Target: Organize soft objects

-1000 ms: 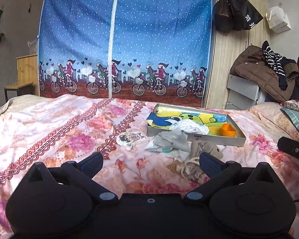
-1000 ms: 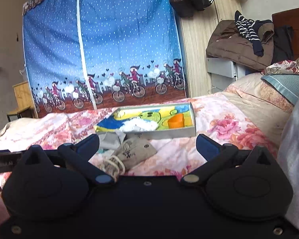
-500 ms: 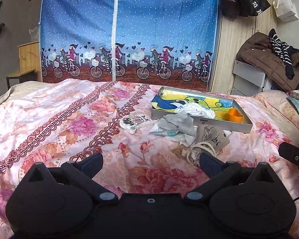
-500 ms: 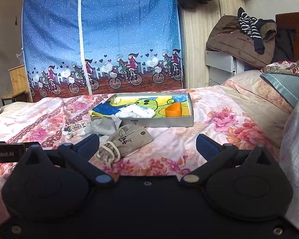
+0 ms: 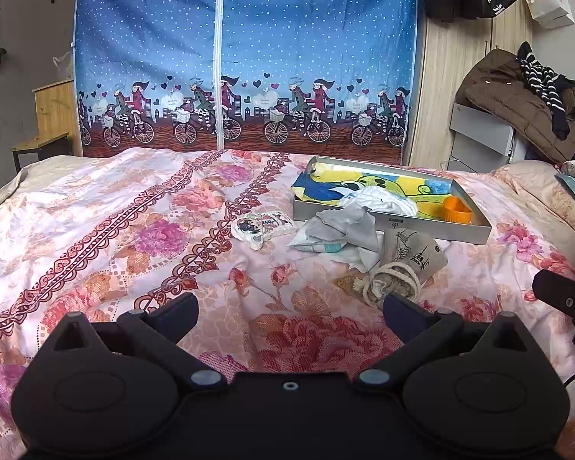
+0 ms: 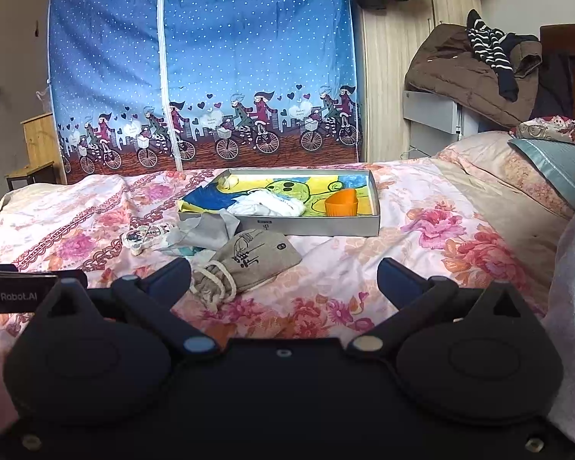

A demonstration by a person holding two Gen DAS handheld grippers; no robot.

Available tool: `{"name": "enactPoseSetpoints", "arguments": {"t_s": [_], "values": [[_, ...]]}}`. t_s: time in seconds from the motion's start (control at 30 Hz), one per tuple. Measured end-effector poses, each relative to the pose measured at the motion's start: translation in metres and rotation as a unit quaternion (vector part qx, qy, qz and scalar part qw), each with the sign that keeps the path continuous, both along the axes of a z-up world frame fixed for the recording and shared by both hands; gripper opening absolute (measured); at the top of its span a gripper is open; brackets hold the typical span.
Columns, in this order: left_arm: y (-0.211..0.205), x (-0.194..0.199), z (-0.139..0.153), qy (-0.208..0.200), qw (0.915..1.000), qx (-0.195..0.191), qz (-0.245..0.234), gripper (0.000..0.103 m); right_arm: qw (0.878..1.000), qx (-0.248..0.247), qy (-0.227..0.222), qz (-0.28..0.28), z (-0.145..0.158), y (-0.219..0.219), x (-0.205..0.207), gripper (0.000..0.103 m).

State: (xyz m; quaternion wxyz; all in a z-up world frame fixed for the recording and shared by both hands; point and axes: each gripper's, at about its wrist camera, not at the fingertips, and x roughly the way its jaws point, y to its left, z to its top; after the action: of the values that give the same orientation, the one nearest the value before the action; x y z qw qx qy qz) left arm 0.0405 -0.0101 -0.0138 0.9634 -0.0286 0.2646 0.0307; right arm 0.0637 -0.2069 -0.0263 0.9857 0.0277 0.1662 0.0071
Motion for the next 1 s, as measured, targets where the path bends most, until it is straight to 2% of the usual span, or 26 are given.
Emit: {"name": "enactPoseSetpoints", "arguments": {"t_s": [1.0], "values": [[0.0010,0.0007,-0.0019,0.001,1.0000,0.000,0.004,0.102,1.000,-0.004,0.010,0.004,-0.0017,-0.0022,0.0017,0.103]]}}
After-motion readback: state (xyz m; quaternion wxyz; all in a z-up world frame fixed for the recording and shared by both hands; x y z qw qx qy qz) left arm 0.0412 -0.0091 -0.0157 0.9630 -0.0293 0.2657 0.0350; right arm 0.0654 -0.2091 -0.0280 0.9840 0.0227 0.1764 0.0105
